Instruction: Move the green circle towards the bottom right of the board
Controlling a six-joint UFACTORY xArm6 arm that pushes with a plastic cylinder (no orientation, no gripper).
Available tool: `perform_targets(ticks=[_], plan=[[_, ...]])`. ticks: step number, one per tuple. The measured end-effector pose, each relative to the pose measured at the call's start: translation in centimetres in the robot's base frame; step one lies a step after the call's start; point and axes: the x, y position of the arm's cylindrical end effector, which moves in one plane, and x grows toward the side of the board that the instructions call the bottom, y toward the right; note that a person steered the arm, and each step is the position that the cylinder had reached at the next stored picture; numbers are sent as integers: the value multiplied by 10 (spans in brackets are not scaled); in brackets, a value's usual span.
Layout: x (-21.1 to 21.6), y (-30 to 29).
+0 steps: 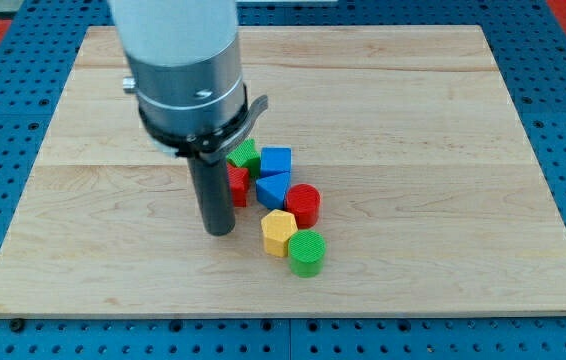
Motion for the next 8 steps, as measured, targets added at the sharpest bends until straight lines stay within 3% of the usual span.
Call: perform_targets(ticks=[1, 3, 5, 7, 8], plan=[[25, -20], [29, 118], [30, 166], [-7, 139], [-20, 88]])
